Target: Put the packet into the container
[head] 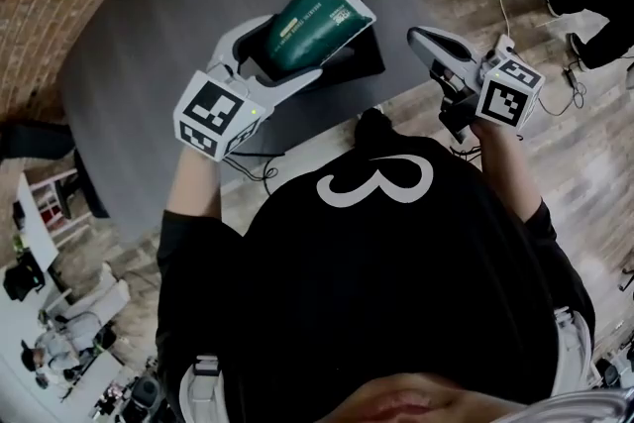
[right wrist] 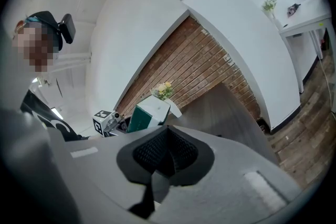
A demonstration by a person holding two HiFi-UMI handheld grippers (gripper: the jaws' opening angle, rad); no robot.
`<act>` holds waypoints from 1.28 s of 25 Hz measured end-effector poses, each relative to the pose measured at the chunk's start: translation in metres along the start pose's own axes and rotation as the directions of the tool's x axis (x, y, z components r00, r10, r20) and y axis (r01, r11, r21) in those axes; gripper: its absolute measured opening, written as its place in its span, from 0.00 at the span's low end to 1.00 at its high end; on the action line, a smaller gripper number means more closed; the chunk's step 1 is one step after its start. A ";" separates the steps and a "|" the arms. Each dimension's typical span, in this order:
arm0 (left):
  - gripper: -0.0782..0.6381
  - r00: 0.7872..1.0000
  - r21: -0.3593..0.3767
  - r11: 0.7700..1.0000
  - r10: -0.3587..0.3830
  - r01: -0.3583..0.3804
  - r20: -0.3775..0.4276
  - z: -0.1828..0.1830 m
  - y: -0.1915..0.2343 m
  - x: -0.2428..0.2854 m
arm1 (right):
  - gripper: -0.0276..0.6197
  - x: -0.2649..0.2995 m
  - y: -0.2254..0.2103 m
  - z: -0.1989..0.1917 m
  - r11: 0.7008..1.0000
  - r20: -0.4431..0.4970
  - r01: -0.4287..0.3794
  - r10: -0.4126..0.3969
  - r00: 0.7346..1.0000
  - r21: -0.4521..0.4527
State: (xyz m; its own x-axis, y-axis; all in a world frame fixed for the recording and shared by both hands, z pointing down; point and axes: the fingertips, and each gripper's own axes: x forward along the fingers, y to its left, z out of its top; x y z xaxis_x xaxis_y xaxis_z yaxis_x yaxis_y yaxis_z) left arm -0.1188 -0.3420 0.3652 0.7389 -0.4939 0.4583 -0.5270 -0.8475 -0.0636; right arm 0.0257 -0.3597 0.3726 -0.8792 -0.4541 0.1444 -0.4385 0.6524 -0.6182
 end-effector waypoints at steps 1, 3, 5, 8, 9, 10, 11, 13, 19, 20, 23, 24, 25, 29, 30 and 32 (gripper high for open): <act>0.71 1.000 0.013 1.000 -0.014 0.014 -0.005 -0.002 0.002 0.001 | 0.05 0.001 -0.003 0.000 1.000 -0.003 0.005 -0.005 1.000 0.004; 0.71 0.999 0.039 0.998 -0.047 0.048 -0.021 -0.008 0.006 0.002 | 0.05 0.004 -0.007 0.003 1.000 -0.007 0.014 -0.014 1.000 0.015; 0.71 0.995 0.051 0.995 -0.086 0.088 -0.044 -0.015 0.010 0.004 | 0.05 0.009 -0.011 0.005 0.999 -0.014 0.019 -0.019 1.000 0.026; 0.71 0.988 0.067 0.988 -0.132 0.138 -0.082 -0.026 0.007 0.011 | 0.05 0.010 -0.017 0.003 0.999 -0.021 0.019 -0.019 1.000 0.030; 0.71 0.985 0.069 0.986 -0.146 0.153 -0.093 -0.029 0.006 0.014 | 0.05 0.010 -0.019 0.003 0.999 -0.022 0.020 -0.020 1.000 0.031; 0.71 0.982 0.068 0.984 -0.159 0.166 -0.104 -0.033 0.006 0.016 | 0.05 0.012 -0.021 0.002 0.999 -0.024 0.022 -0.021 0.999 0.034; 0.71 0.979 0.068 0.982 -0.169 0.178 -0.117 -0.038 0.007 0.018 | 0.05 0.013 -0.023 0.002 0.999 -0.026 0.024 -0.023 0.999 0.038; 0.71 0.972 0.068 0.978 -0.183 0.195 -0.147 -0.047 0.007 0.021 | 0.05 0.016 -0.025 0.001 0.999 -0.031 0.024 -0.023 0.999 0.046; 0.71 0.950 0.096 0.966 -0.216 0.242 -0.224 -0.065 -0.004 0.032 | 0.05 0.014 -0.030 -0.003 0.998 -0.042 0.019 -0.017 0.999 0.056; 0.71 0.946 0.100 0.963 -0.223 0.252 -0.235 -0.068 -0.005 0.033 | 0.05 0.016 -0.030 -0.003 0.998 -0.045 0.018 -0.015 0.999 0.058; 0.71 0.933 0.115 0.953 -0.240 0.279 -0.269 -0.075 -0.011 0.039 | 0.05 0.018 -0.031 -0.004 0.998 -0.052 0.016 -0.013 0.999 0.063; 0.71 0.928 0.121 0.950 -0.246 0.288 -0.280 -0.077 -0.012 0.041 | 0.05 0.018 -0.032 -0.004 0.998 -0.054 0.016 -0.012 0.998 0.064; 0.71 0.924 0.126 0.947 -0.251 0.297 -0.289 -0.079 -0.013 0.044 | 0.05 0.019 -0.032 -0.004 0.998 -0.056 0.016 -0.012 0.998 0.064; 0.71 0.912 0.133 0.938 -0.265 0.319 -0.313 -0.088 -0.015 0.051 | 0.05 0.020 -0.033 -0.008 0.997 -0.065 0.020 -0.015 0.998 0.070; 0.71 0.911 0.136 0.937 -0.265 0.320 -0.317 -0.089 -0.015 0.052 | 0.05 0.020 -0.034 -0.009 0.997 -0.066 0.022 -0.017 0.998 0.073; 0.72 0.909 0.139 0.936 -0.267 0.323 -0.320 -0.091 -0.014 0.054 | 0.05 0.020 -0.035 -0.011 0.997 -0.067 0.024 -0.019 0.998 0.078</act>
State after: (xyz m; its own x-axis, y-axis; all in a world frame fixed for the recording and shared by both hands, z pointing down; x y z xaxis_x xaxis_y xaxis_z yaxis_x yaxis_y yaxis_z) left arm -0.1096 -0.3386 0.4715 0.6781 -0.1611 0.7171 -0.1964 -0.9799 -0.0344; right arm 0.0211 -0.3851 0.4052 -0.8813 -0.4246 0.2076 -0.4437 0.5918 -0.6730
